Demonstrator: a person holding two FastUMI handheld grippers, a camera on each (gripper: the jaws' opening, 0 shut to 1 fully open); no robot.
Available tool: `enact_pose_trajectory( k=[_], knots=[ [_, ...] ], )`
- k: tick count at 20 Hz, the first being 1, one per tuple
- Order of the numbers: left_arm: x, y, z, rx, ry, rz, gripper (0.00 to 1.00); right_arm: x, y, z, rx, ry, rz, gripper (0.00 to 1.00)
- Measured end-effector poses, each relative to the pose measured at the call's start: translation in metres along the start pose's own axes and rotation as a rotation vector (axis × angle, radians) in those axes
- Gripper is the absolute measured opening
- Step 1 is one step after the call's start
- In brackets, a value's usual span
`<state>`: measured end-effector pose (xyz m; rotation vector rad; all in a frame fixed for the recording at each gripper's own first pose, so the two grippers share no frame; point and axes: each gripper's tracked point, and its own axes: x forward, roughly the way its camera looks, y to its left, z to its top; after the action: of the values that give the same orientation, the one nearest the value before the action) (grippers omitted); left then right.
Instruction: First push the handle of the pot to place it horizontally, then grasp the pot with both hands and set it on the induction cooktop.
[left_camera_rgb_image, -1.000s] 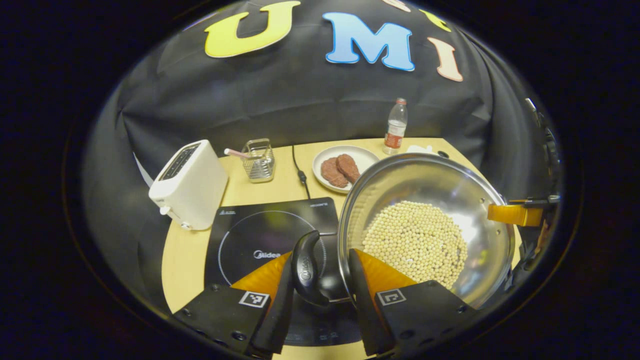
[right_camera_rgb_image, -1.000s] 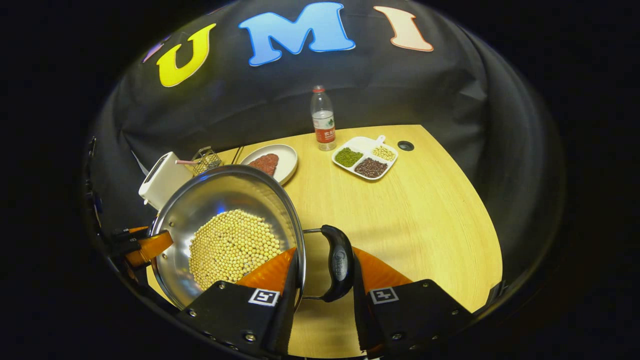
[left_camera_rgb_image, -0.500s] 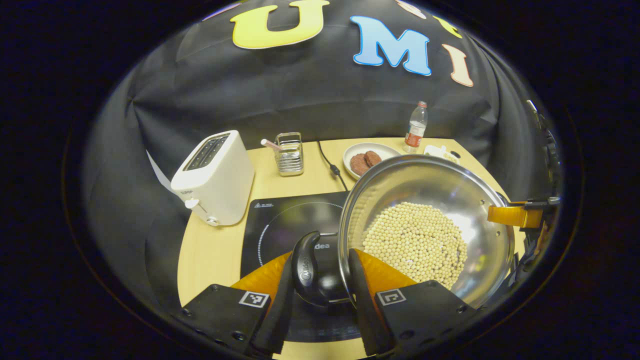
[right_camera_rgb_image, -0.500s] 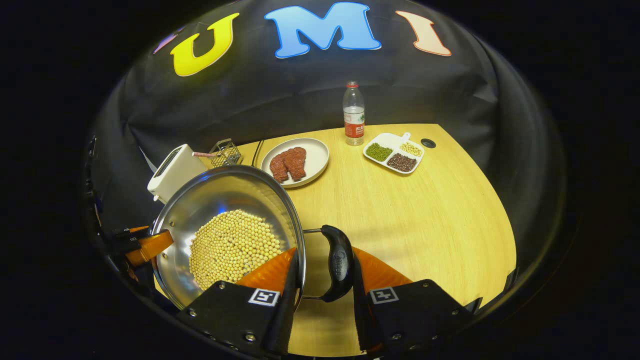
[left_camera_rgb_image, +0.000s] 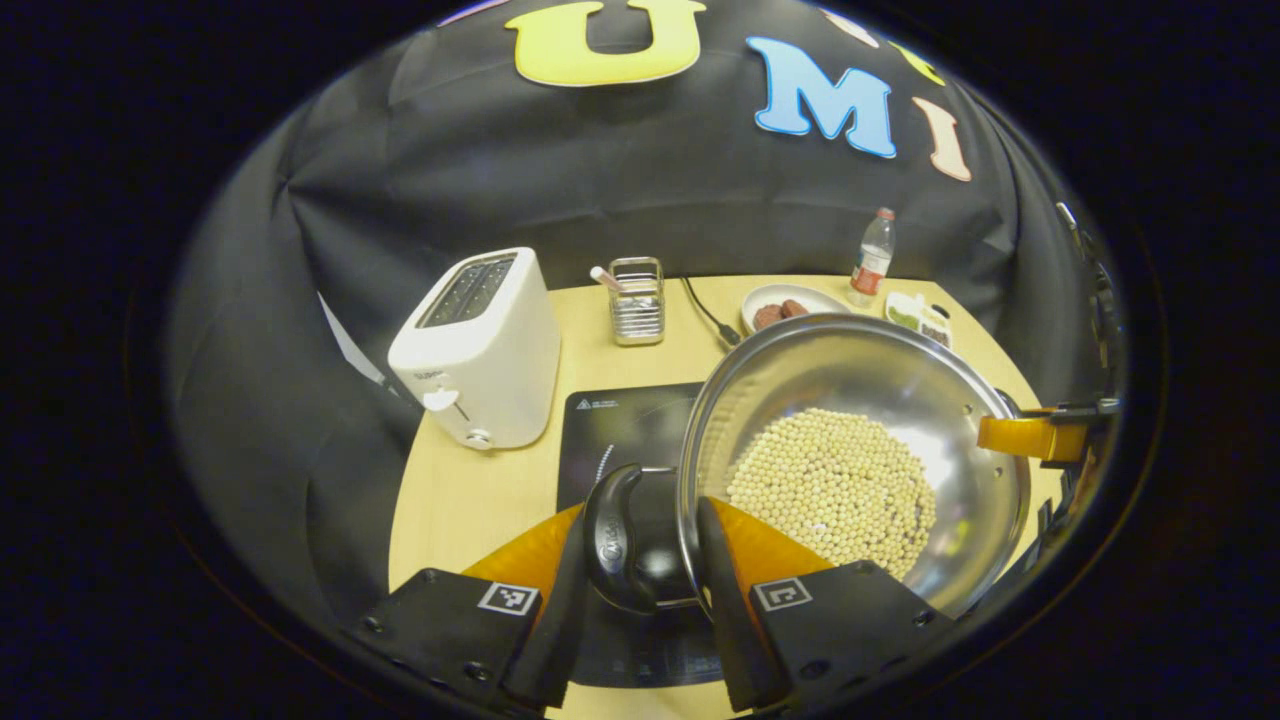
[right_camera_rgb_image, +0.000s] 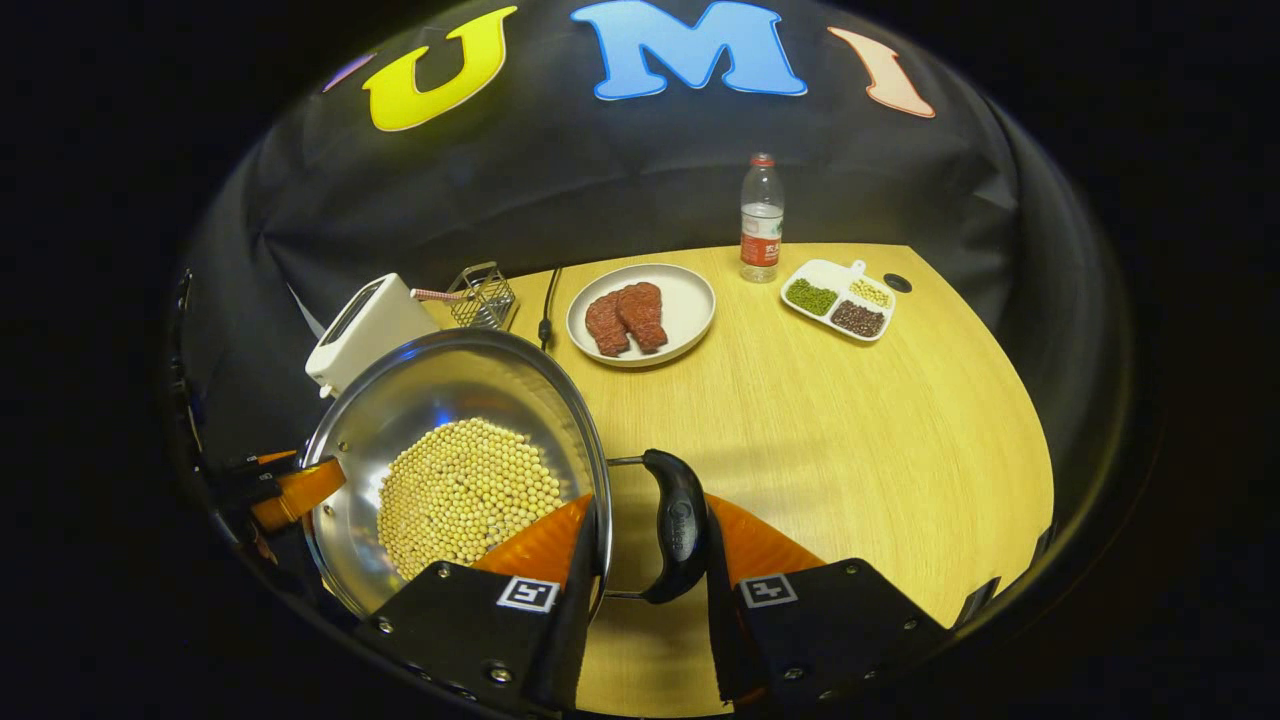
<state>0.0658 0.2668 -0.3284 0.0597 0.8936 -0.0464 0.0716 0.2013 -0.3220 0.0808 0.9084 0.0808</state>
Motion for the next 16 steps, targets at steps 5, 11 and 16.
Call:
enact_pose_trajectory(
  k=[5,11,16],
  knots=[
    [0.011,0.031,0.0,0.008,0.007,0.012,0.64,0.013,0.025,-0.001,0.006,0.011,-0.004,0.51],
    [0.023,0.058,0.0,0.001,0.015,0.033,0.6,0.025,0.048,-0.001,-0.001,0.021,-0.005,0.51],
    [0.032,0.071,-0.002,0.005,0.017,0.051,0.61,0.035,0.058,0.004,-0.011,0.025,-0.005,0.51]
  ],
)
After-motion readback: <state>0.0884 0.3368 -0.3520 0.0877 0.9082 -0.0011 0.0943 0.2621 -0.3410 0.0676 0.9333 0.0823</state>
